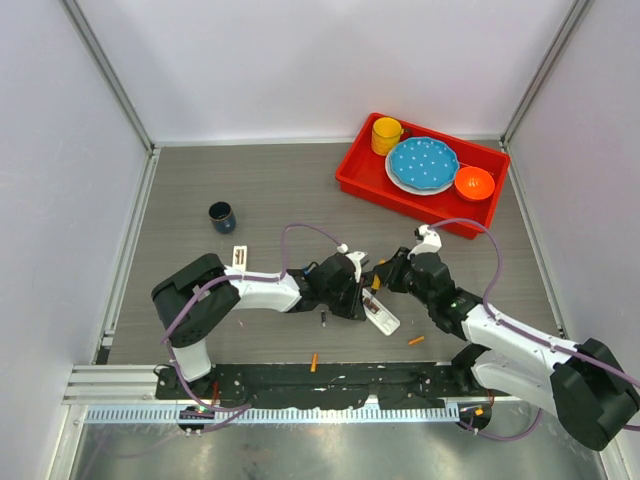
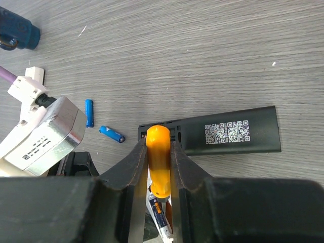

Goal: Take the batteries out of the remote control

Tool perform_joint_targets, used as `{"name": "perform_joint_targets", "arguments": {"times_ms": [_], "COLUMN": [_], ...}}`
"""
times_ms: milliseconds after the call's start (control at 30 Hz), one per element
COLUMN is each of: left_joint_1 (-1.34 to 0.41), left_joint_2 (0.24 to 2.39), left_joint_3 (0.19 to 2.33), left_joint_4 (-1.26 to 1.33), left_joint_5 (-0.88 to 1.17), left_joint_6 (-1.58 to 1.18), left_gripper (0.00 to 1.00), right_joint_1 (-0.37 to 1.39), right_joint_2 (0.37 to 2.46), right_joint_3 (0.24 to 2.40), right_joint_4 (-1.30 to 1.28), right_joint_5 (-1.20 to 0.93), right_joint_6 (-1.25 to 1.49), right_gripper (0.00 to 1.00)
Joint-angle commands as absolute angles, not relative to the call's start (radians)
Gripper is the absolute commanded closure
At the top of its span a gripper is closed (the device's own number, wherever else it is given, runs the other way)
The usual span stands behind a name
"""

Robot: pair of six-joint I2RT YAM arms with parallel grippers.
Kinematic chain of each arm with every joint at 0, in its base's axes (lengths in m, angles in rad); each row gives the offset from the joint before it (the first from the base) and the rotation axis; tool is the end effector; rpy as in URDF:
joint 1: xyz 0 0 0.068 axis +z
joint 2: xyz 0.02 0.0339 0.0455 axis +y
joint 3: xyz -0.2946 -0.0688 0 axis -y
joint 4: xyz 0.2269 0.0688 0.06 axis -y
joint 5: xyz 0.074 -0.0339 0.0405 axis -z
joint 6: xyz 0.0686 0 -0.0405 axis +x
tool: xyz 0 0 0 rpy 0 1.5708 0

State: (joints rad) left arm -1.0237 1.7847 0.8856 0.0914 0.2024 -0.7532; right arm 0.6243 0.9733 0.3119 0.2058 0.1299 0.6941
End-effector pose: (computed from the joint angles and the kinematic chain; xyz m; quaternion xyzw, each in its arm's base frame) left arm 0.1798 -0.3217 0.1591 0.1618 0.9098 -0.3466 0.1608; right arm 0.1656 0.1084 0.2026 0.0639 0.8450 0.2799 0.4511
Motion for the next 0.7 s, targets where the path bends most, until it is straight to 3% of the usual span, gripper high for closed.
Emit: {"name": "perform_joint_targets", "arguments": {"times_ms": [0,667], "left_joint_1": [-1.003,-0.98], "left_joint_2": [1.795,1.793], "left_joint_3": [0.861,0.853], "left_joint_4": [0.034,0.018], "left_joint_5": [0.129,0.149], "left_joint_6": [-0.738,-0.742], "left_gripper": [1.0,1.0], "right_joint_1": [0.644,0.68], "right_joint_2": [0.976,1.062], "right_joint_3": [0.4,0.512], "right_joint_4": [0.098,0.049], "right_joint_5": [0.029,0.043], "right_joint_6": [0.746,0.7], "right_gripper": [0.99,0.99]}}
